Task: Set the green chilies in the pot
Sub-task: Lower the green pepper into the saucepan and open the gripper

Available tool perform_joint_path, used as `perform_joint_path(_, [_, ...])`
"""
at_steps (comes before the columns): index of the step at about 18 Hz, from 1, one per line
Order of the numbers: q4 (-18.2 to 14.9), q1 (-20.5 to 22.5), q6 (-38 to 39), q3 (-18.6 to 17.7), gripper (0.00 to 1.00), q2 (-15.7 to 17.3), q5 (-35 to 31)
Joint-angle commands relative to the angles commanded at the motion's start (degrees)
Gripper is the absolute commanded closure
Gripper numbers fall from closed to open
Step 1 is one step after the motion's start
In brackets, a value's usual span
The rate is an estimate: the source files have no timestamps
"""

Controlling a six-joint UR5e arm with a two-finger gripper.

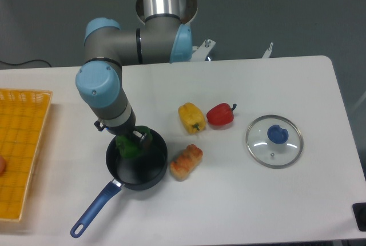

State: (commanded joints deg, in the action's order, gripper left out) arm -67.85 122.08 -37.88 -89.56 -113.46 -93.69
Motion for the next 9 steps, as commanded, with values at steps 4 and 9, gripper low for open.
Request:
perform_joint_path(4, [0.8,0.0,0.5,0.0,0.51,-0.5,0.0])
perform_joint_path(9, [1.5,0.0,1.6,0.1,0.51,-2.0,-0.1])
